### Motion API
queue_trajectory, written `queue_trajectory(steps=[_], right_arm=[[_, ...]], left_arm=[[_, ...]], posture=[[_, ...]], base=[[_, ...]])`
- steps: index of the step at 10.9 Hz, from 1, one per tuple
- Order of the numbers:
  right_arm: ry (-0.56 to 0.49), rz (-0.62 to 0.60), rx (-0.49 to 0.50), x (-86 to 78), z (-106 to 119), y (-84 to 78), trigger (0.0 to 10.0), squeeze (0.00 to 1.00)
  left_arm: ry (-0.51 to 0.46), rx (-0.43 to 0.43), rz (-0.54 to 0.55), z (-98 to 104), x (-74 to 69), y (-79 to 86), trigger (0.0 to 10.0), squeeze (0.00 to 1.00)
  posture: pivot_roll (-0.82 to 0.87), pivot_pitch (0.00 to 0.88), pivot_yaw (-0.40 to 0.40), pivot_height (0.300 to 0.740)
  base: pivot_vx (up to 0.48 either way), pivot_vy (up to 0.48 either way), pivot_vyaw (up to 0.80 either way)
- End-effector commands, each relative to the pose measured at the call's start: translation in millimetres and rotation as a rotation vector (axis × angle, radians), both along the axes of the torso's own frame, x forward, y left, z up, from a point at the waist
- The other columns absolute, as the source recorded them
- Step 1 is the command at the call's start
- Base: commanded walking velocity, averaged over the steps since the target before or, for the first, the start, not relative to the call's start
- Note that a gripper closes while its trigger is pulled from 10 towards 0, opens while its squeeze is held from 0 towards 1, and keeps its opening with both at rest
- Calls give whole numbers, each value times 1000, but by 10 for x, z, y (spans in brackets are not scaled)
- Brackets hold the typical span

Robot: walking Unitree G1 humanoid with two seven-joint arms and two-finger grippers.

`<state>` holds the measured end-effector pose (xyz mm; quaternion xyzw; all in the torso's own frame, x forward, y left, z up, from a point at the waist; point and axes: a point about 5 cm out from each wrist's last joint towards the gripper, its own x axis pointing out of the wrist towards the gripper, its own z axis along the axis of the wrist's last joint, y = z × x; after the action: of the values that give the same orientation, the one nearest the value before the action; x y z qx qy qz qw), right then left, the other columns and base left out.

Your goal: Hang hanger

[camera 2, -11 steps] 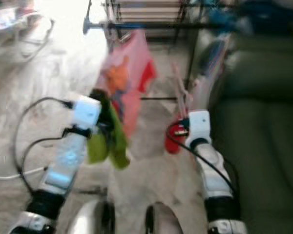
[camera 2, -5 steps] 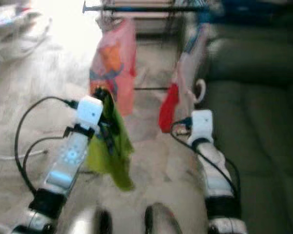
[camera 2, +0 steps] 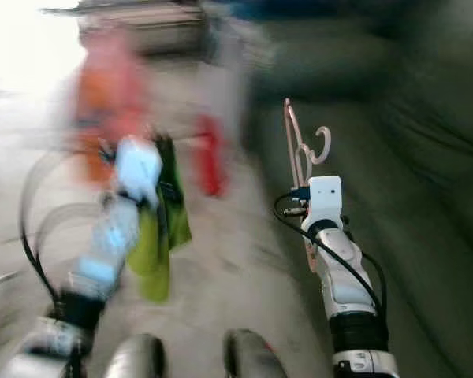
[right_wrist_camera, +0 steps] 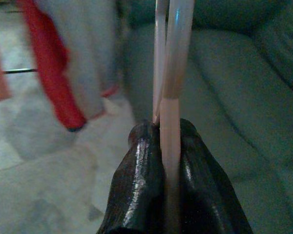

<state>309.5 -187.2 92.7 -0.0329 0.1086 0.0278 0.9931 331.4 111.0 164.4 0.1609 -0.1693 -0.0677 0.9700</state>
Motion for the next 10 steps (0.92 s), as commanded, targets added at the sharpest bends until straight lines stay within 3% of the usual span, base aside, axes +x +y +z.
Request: queue_trajectory(steps=[1, 4, 6, 9, 10], right_arm=[[-11, -7, -2, -5, 12, 3, 10000, 0], [-5, -9, 1, -25, -18, 6, 10000, 0], [-7, -5, 2, -30, -23, 24, 10000, 0], [-3, -9, -4, -21, -29, 33, 10000, 0], [5, -5, 5, -19, -46, 49, 10000, 0]], left_arm=[[10, -20, 11, -16, 10, 31, 10000, 0], [32, -61, 6, -12, 67, 6, 10000, 0], [31, -82, 0, -25, 52, -42, 10000, 0], [12, -95, -20, 8, 50, -138, 10000, 0], [13, -94, -20, 5, 51, -139, 10000, 0]], posture=[[-117, 169, -43, 740], [-116, 168, -49, 740], [-116, 165, -47, 740], [-115, 153, -48, 740], [-114, 152, -49, 740]], base=[[0, 0, -800], [0, 0, -800], [0, 283, -800], [0, 415, 0], [0, 442, -800]])
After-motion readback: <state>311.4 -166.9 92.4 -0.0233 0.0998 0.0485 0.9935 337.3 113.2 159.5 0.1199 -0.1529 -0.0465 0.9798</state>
